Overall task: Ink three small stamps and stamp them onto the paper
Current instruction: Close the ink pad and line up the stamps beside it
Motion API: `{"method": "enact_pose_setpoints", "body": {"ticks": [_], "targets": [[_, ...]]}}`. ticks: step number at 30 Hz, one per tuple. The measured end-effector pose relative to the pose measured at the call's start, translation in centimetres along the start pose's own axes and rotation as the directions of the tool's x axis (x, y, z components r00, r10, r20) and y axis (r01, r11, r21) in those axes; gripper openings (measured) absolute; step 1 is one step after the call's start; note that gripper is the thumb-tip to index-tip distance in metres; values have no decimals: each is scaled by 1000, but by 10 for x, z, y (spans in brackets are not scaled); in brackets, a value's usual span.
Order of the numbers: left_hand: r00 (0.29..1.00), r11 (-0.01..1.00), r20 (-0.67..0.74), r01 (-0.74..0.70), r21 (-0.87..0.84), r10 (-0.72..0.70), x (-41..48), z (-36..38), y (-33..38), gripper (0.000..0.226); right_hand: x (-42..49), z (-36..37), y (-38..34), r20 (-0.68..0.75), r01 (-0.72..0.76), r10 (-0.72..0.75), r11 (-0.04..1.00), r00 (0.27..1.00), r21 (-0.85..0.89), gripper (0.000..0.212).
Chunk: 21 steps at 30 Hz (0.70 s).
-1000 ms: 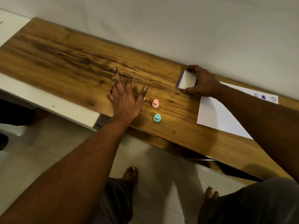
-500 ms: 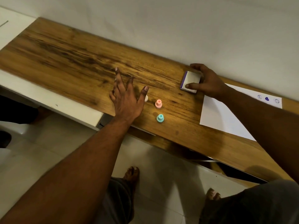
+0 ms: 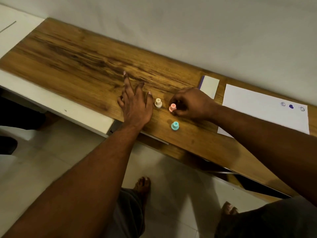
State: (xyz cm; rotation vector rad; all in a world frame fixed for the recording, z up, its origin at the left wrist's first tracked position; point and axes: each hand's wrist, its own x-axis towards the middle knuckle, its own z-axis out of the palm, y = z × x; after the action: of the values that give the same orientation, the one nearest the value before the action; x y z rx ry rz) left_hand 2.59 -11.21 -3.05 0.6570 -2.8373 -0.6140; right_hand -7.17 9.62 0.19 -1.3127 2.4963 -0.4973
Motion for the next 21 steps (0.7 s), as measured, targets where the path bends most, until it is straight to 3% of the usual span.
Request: {"method": "enact_pose_setpoints", "body": {"ticks": [4, 7, 10, 15, 21], "targets": [[1000, 1000, 3, -1, -16, 1, 1, 2, -1, 51, 21, -7, 17, -141, -210, 211, 977, 967, 25, 27], [1000, 1000, 12, -1, -29, 2, 1, 3, 0, 52, 39, -26, 40, -258, -403, 386, 915, 886, -17, 24], [1000, 999, 17, -11, -30, 12, 1, 2, 1, 52, 48, -44, 62, -282, -554, 524, 832, 803, -29, 26], [999, 999, 37, -9, -38, 11, 0, 2, 2, 60, 46, -50, 83, -288, -605, 575, 796, 766, -18, 29], [999, 1000, 50, 1, -28, 1, 0, 2, 4, 54, 38, -44, 91, -268, -555, 547, 830, 793, 54, 44]]}}
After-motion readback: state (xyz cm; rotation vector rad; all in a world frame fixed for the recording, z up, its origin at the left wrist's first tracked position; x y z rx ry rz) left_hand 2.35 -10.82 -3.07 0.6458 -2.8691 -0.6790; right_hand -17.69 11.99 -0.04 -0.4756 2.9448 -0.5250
